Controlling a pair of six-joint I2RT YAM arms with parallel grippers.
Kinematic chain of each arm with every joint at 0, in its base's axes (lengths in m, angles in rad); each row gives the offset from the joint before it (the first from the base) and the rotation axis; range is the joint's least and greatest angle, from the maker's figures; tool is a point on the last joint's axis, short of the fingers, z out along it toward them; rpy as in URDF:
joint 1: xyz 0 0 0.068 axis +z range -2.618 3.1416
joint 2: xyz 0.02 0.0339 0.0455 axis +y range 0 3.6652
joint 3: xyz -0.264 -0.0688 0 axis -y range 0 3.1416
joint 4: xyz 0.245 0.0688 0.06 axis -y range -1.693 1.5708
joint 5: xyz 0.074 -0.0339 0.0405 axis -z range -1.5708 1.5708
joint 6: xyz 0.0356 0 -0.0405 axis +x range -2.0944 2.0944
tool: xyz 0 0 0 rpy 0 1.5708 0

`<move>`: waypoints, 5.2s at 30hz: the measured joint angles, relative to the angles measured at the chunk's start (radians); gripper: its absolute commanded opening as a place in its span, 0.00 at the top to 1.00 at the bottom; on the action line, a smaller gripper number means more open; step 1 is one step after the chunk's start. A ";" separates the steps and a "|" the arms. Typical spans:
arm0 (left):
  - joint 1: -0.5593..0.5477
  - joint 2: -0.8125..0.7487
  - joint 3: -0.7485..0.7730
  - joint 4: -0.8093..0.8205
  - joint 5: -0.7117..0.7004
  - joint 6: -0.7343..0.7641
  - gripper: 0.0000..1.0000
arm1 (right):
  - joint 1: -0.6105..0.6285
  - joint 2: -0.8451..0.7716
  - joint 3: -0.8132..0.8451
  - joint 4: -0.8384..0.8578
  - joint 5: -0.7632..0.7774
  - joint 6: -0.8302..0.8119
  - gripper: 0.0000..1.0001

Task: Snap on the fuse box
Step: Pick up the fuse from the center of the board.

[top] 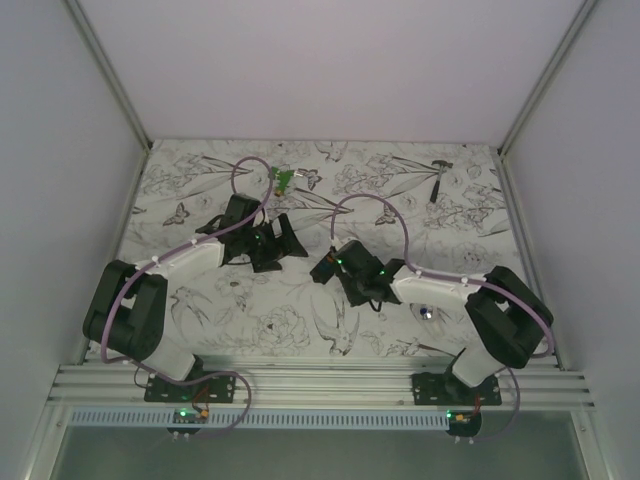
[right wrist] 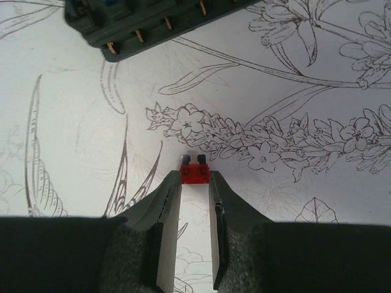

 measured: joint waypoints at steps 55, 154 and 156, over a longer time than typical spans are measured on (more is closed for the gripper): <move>-0.055 -0.123 0.003 0.099 0.253 -0.109 1.00 | -0.053 -0.220 -0.073 0.574 -0.387 -0.179 0.68; -0.076 -0.531 -0.330 0.404 -0.323 -0.176 0.36 | -0.226 -0.126 0.061 0.538 -0.593 0.123 1.00; -0.051 -0.518 -0.343 0.377 -0.313 -0.158 0.31 | -0.205 -0.113 0.089 0.443 -0.551 0.048 1.00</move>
